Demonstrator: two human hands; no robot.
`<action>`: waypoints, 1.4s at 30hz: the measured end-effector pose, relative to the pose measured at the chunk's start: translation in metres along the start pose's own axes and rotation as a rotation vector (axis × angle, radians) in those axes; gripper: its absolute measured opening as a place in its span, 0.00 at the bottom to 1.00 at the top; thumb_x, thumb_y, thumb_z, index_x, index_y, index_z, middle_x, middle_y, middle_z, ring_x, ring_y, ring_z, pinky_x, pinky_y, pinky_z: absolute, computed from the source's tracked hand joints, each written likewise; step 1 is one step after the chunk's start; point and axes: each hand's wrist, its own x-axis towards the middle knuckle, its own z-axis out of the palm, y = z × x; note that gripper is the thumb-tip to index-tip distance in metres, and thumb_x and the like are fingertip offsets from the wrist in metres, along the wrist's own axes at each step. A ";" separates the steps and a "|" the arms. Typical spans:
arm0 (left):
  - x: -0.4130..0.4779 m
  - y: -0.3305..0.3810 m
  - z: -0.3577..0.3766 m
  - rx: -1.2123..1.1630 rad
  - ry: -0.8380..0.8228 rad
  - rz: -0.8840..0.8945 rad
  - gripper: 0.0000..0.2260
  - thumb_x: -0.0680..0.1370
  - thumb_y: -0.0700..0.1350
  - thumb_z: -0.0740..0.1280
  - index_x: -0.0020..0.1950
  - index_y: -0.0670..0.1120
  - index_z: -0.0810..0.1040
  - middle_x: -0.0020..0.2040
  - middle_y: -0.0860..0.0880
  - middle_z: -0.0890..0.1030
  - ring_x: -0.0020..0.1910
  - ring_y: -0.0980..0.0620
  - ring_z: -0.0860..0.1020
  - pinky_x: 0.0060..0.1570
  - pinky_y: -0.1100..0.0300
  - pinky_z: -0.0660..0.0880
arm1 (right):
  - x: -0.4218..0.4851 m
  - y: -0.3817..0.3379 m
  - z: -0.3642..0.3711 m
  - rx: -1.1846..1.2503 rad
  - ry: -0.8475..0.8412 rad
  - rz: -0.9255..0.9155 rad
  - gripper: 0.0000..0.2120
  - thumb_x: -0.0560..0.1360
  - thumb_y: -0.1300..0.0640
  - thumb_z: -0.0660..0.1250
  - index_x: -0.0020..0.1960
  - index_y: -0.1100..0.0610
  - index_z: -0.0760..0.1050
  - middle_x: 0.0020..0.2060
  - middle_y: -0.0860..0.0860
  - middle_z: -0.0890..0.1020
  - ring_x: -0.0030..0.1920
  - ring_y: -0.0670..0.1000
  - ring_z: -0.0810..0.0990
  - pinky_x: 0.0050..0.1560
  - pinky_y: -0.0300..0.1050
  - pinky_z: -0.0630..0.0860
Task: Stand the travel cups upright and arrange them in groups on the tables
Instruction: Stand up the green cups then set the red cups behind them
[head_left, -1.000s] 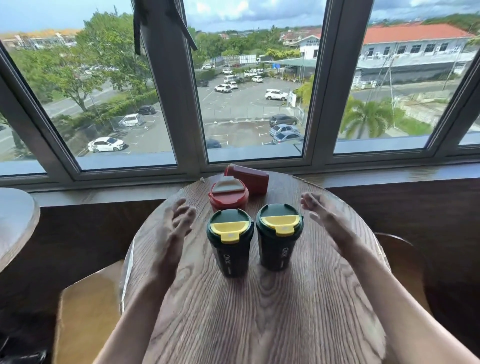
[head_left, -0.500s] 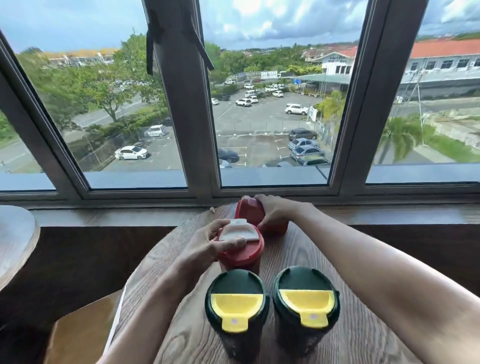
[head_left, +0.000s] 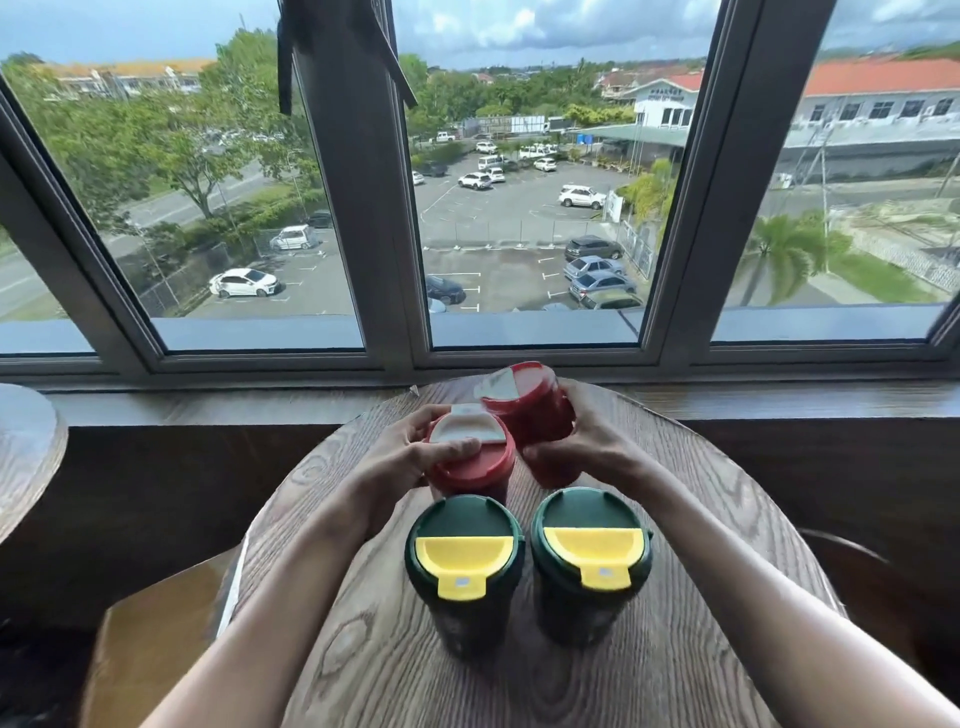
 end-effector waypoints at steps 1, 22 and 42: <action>-0.001 0.001 0.000 -0.003 0.000 0.000 0.25 0.64 0.46 0.76 0.61 0.50 0.79 0.53 0.46 0.84 0.47 0.51 0.82 0.41 0.62 0.76 | -0.011 0.002 0.000 0.032 -0.009 0.006 0.32 0.64 0.59 0.79 0.62 0.51 0.67 0.52 0.50 0.79 0.52 0.47 0.79 0.48 0.34 0.76; -0.004 0.004 0.003 -0.006 0.003 -0.010 0.27 0.63 0.48 0.76 0.62 0.50 0.78 0.56 0.45 0.83 0.47 0.51 0.82 0.36 0.64 0.76 | -0.010 -0.077 -0.044 -0.223 -0.360 0.084 0.37 0.65 0.61 0.67 0.73 0.45 0.68 0.75 0.46 0.68 0.74 0.49 0.64 0.68 0.48 0.64; -0.003 0.004 0.003 0.004 0.012 -0.001 0.28 0.63 0.47 0.76 0.64 0.49 0.78 0.54 0.46 0.82 0.45 0.53 0.81 0.29 0.68 0.76 | -0.032 -0.053 -0.027 -0.064 -0.085 0.207 0.29 0.68 0.52 0.74 0.66 0.51 0.68 0.61 0.55 0.76 0.56 0.60 0.81 0.44 0.51 0.82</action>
